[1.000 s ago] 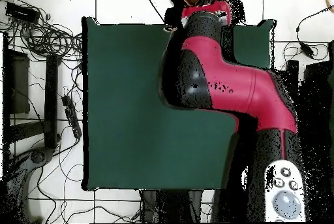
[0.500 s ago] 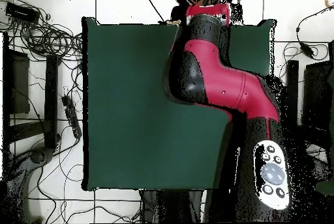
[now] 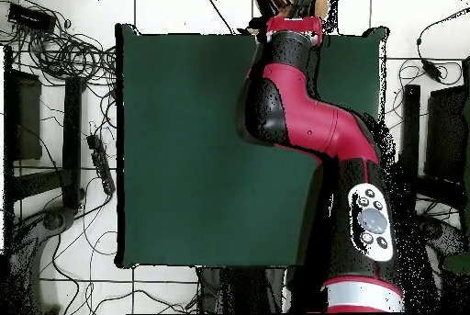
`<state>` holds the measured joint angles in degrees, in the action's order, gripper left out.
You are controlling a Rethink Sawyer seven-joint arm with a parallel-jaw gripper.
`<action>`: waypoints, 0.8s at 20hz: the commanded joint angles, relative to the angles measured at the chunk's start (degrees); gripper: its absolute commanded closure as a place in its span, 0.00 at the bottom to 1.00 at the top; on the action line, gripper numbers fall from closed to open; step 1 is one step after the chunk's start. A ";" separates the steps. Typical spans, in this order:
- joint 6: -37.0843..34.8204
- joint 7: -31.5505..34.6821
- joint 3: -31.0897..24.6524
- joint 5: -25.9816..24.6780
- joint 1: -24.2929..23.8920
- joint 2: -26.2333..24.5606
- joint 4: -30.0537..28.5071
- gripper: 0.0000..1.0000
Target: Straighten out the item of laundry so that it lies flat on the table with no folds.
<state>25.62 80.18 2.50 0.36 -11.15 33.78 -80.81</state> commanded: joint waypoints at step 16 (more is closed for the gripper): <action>1.73 10.83 -4.63 -2.22 0.93 -13.24 5.45 1.00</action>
<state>29.80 80.18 3.26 0.35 -11.31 23.89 -75.84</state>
